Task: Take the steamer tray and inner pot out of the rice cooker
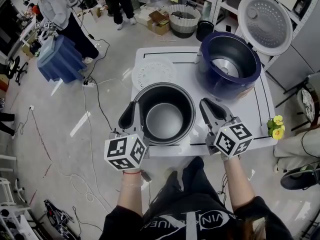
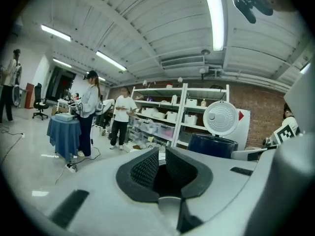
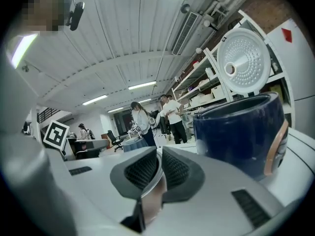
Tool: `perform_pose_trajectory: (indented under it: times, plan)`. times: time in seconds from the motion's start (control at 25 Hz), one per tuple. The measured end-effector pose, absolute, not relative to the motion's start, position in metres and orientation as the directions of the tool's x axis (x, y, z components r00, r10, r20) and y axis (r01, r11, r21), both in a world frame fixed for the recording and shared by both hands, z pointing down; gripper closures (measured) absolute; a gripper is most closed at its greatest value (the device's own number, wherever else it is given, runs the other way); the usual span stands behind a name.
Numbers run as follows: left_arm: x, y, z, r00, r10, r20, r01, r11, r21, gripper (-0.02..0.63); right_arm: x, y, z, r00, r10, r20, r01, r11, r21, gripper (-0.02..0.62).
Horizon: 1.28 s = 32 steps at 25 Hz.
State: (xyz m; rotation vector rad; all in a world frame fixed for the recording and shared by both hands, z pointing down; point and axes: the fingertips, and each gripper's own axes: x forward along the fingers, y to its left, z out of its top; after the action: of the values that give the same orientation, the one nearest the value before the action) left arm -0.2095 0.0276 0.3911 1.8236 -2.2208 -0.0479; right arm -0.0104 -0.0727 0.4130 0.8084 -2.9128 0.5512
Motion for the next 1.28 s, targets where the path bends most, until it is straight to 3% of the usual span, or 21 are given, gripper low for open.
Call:
perform_pose_trajectory:
  times: [0.2,0.64,1.28]
  plan:
    - [-0.187,0.011,0.37,-0.113,-0.985,0.132,-0.973,0.137,0.185,0.578,0.007,-0.076,0.39,-0.848,-0.517,0.117,-0.527,0.8,-0.285,0.592]
    - [-0.144,0.002,0.329,-0.03,-0.999,0.04,-0.994,0.034,0.108,0.592,0.029,-0.069,0.347,-0.841,-0.54,0.029,-0.534,0.822,-0.199,0.597]
    - [-0.139,0.017,0.299,-0.049,-0.999,-0.01,-0.996,0.049,0.073,0.594,0.05,-0.061,0.312,-0.829,-0.557,-0.05,-0.549,0.828,-0.117,0.597]
